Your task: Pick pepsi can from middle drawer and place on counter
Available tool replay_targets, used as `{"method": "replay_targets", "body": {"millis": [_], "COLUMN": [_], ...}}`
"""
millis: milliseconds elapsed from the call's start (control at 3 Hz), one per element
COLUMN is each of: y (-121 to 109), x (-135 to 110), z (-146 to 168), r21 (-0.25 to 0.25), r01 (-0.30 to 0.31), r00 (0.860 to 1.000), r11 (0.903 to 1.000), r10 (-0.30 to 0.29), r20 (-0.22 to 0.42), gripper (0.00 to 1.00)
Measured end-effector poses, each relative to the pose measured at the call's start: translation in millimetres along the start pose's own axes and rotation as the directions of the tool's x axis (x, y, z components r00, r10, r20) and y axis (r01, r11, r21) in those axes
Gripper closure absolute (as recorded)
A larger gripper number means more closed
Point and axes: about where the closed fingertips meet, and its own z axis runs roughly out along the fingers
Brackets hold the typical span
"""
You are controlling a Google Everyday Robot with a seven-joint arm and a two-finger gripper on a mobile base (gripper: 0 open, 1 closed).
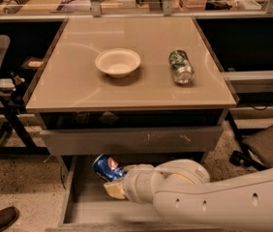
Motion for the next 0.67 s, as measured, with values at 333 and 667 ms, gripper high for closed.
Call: {"method": "replay_targets", "body": {"millis": [333,667], "y": [33.0,33.1], "x": [-43.3,-43.6], "z": [-20.0,-20.0], "r21": [0.002,0.002], "r01": [0.087,0.087], "r00": [0.996,0.996], "r11": [0.9962,0.9962], "r10": [-0.087,-0.087], "r20": [0.022,0.023], "gripper": [1.00,1.00]}}
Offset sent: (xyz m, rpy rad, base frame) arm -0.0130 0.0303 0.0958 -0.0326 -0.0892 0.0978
